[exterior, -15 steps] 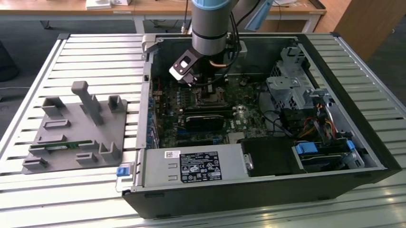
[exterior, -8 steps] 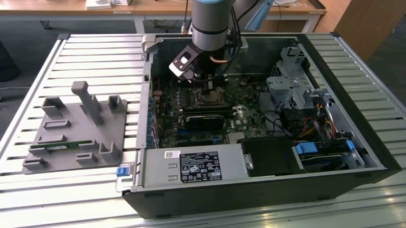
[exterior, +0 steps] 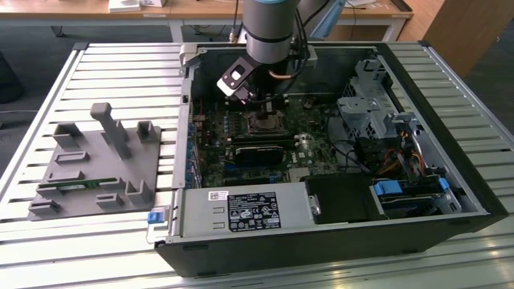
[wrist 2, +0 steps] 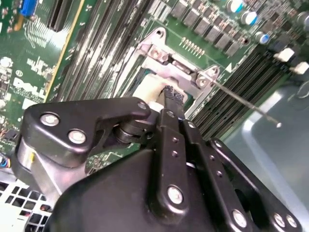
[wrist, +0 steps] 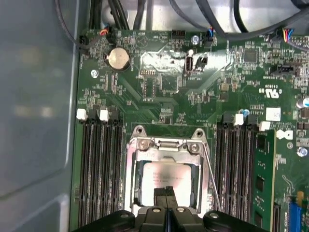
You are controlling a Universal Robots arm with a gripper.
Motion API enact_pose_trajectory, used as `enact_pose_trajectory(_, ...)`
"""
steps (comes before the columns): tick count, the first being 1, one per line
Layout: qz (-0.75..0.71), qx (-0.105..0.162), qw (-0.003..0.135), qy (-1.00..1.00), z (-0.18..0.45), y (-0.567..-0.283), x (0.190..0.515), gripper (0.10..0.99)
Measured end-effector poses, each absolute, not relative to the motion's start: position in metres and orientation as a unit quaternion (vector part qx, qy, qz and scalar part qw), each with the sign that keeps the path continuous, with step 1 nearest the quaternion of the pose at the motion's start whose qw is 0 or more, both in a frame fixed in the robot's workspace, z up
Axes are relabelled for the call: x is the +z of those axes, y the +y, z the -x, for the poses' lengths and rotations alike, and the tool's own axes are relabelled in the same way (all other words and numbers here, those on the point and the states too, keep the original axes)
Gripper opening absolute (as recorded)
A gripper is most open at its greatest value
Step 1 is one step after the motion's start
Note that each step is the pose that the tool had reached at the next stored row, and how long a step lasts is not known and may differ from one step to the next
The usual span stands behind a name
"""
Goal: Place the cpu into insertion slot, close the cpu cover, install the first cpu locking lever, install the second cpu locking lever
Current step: 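Close the cpu cover, then install the first cpu locking lever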
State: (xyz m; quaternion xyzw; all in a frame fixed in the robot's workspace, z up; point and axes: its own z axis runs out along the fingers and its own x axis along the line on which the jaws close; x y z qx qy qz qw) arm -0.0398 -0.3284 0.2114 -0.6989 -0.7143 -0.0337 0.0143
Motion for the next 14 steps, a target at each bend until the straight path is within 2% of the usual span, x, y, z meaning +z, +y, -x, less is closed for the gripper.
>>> enact_pose_trajectory(14,0.699,-0.034,0.015,-0.714,0.0289,-0.3284,0.2114,0.106)
